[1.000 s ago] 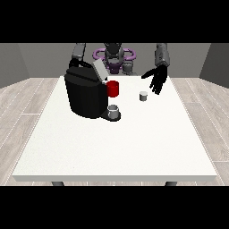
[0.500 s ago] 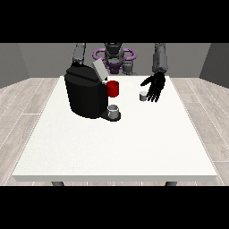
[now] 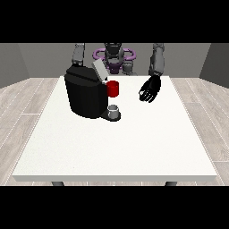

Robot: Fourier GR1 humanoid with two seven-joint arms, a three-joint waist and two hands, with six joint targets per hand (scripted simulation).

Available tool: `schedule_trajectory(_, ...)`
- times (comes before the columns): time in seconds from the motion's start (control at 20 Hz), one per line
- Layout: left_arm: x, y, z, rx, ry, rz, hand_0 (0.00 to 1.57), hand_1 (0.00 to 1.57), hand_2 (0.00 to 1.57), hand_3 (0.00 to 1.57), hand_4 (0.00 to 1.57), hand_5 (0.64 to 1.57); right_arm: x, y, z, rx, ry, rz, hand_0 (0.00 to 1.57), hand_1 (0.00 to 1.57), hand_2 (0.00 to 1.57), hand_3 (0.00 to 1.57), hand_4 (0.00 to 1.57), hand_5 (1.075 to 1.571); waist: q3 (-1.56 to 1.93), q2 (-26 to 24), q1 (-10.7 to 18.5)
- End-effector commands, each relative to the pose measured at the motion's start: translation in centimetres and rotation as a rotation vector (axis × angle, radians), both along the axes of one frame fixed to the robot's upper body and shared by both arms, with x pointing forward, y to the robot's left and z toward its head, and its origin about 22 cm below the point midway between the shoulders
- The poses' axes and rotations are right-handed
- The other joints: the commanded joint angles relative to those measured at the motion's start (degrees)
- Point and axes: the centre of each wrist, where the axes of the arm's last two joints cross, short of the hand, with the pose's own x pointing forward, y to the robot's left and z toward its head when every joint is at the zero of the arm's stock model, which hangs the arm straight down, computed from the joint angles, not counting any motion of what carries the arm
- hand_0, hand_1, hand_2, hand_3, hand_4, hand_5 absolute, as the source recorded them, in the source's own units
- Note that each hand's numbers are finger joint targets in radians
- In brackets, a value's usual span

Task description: Insert the coffee pod into the coffee machine and close the lid

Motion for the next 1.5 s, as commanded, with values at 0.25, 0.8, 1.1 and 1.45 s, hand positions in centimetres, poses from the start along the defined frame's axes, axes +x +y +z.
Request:
schedule_trajectory(0.25, 0.2, 1.3, -1.0, 0.239, 0.137, -0.054, 0.88, 0.88, 1.0, 0.82, 0.28, 1.571, -0.3, -0.1, -1.5, 0.017, 0.054, -0.01, 0.0, 0.0, 0.0, 0.0, 0.0, 1.571, 0.01, -1.67, -0.46)
schedule_trajectory(0.8, 0.3, 0.1, -2.9, 0.226, 0.123, -0.118, 1.15, 1.15, 1.26, 1.16, 0.47, 1.571, -0.6, -2.9, -3.3, -0.063, 0.092, -0.082, 0.0, 0.0, 0.0, 0.0, 0.0, 1.571, 0.0, -3.76, 1.08)
schedule_trajectory(1.1, 3.5, -3.3, 1.9, 0.026, 0.085, -0.206, 1.45, 1.45, 1.44, 1.36, 0.52, 1.571, -0.5, -2.0, -4.8, -0.086, 0.119, -0.115, 0.0, 0.0, 0.0, 0.0, 0.0, 1.571, 0.02, -4.93, 2.63)
schedule_trajectory(1.45, 5.1, -6.4, 4.8, 0.024, 0.183, -0.22, 1.37, 1.37, 1.38, 1.33, 0.5, 1.571, -1.3, -2.0, -6.3, -0.087, 0.163, -0.09, 0.0, 0.0, 0.0, 0.0, 0.0, 1.571, 0.03, -9.77, 1.99)
